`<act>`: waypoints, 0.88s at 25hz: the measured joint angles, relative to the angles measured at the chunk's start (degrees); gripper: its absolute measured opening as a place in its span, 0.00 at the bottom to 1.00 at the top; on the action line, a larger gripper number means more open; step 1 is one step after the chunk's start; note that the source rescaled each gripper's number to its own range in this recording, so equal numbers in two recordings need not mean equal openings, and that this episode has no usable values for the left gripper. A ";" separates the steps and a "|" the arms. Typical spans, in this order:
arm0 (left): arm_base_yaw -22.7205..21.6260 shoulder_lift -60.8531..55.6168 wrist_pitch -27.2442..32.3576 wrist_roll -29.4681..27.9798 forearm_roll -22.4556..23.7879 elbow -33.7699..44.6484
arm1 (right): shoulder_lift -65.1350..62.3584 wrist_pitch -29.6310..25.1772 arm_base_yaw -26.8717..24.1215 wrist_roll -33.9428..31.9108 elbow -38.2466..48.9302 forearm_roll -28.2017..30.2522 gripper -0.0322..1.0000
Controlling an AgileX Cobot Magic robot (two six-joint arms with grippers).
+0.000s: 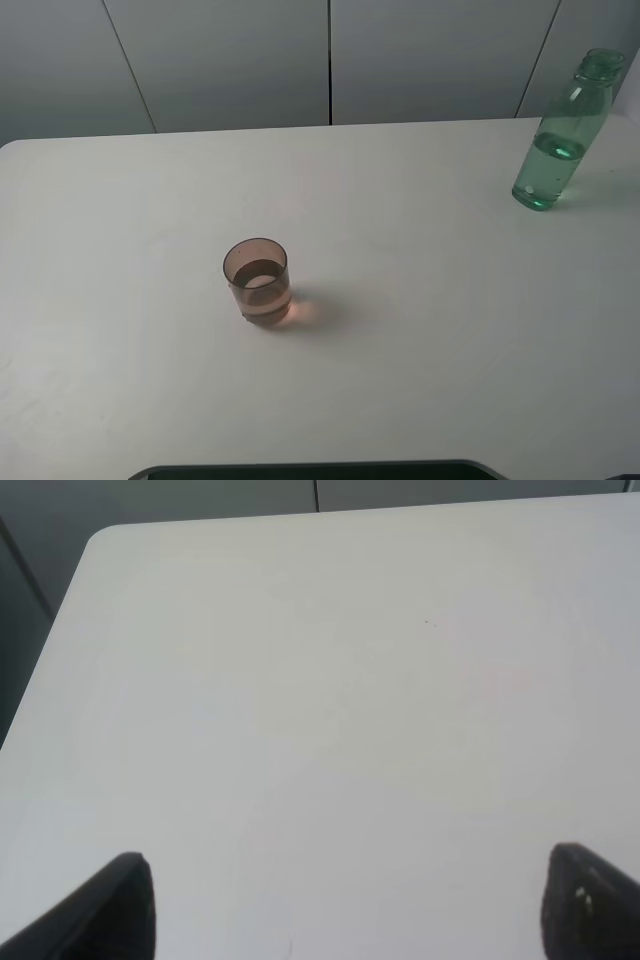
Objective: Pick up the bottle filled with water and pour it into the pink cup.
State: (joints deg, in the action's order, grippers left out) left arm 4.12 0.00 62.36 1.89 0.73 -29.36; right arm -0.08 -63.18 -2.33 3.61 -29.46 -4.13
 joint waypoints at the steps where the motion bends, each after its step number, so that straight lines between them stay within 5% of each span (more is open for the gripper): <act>1: 0.00 0.00 0.00 0.00 0.00 0.00 | 0.00 0.00 0.00 0.00 0.00 0.00 1.00; 22: 0.00 0.00 0.00 -0.12 0.00 0.00 | 0.00 0.13 2.33 -3.61 0.00 2.06 1.00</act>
State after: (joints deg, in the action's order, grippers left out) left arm 4.12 0.00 62.36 1.77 0.73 -29.36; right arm -0.08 -63.05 0.00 0.00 -29.46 -2.07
